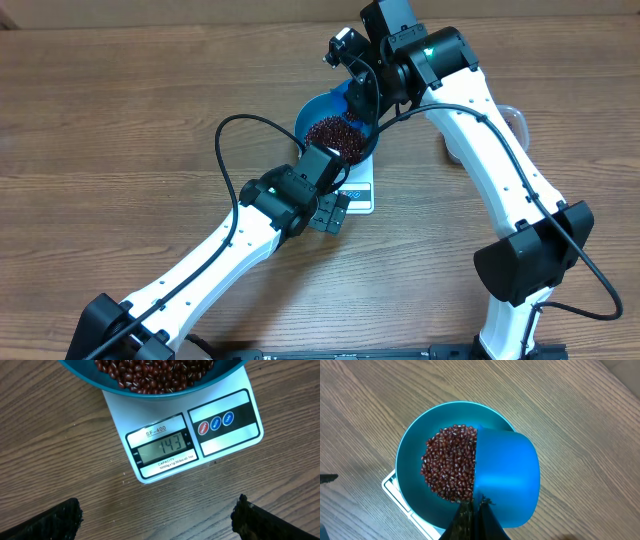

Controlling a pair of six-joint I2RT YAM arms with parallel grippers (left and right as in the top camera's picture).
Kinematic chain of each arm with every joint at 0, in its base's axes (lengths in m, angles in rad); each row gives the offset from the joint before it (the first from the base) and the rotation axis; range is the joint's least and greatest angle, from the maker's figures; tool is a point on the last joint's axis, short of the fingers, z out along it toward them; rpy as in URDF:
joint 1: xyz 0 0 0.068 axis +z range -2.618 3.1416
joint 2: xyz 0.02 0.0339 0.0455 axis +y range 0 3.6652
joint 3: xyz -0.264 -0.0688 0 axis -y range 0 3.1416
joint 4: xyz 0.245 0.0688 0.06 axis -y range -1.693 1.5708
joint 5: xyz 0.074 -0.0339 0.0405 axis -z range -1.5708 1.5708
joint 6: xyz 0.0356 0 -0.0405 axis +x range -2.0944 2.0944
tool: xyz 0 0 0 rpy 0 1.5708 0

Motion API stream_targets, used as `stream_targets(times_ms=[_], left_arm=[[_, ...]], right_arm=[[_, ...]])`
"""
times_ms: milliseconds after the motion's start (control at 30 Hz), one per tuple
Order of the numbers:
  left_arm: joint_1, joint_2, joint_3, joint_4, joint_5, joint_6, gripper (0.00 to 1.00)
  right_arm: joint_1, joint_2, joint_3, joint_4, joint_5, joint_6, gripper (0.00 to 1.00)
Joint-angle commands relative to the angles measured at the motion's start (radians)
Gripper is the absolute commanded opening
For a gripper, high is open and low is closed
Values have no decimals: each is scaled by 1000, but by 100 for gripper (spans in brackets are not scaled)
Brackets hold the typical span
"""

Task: Scoop item into bowl and weigh 150g on scale
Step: 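Keep tilting the blue scoop with the right gripper, trickling beans into bowl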

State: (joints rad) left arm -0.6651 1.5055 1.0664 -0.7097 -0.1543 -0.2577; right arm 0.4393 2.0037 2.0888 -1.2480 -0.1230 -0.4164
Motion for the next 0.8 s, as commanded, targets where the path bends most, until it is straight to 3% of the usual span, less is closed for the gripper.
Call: stream_targets(times_ms=[0,200,767], left_arm=[[4,5,-6,1,-6,14,100],[4,5,-6,1,-6,14,100],[4,5,-6,1,-6,14,100]], right_arm=[[3,-45,33,5,-10,27,4],[3,-45,33,-3,-49,-25,4],[3,-45,33,-3,-64,3,4]])
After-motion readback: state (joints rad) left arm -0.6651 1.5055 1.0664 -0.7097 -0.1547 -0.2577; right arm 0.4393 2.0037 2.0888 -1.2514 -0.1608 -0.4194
